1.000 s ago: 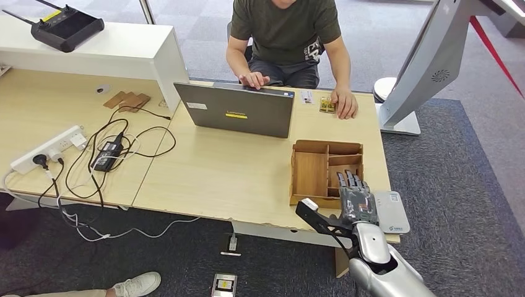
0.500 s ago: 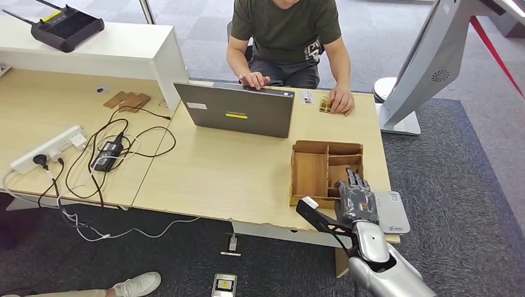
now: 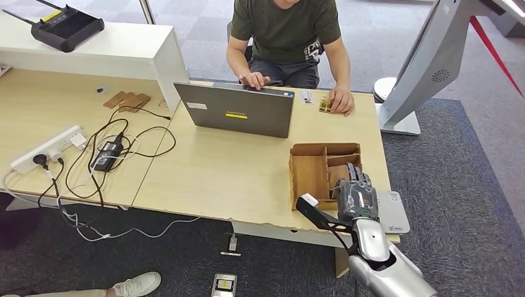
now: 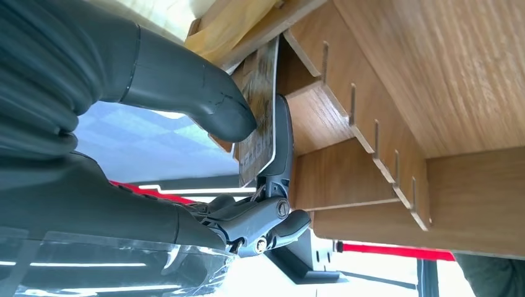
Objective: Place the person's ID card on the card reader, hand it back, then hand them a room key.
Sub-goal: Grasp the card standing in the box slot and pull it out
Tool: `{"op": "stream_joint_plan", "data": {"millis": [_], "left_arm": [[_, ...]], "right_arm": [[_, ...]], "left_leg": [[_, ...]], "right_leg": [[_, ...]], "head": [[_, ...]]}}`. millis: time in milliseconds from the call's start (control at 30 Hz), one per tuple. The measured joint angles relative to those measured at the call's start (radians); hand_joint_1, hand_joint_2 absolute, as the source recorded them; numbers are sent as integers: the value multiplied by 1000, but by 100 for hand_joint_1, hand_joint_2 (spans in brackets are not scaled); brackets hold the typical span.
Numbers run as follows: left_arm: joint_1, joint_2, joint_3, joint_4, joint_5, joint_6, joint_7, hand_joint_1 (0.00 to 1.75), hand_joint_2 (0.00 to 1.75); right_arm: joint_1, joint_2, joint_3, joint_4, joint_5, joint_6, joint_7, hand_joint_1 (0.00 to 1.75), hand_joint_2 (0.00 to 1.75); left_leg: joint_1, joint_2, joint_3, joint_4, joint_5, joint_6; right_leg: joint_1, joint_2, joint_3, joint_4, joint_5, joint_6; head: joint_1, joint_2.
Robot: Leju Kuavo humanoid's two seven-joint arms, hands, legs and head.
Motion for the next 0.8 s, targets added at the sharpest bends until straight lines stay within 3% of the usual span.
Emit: {"op": "stream_joint_plan", "data": {"millis": [800], "left_arm": [[-8, -1, 0, -1, -10, -3, 8, 0, 175]], "right_arm": [[-30, 13, -7, -136, 36, -18, -25, 175, 175]], "left_leg": [[0, 0, 0, 0, 0, 0]], "right_leg": [[0, 0, 0, 0, 0, 0]], "head": [[0, 0]]}}
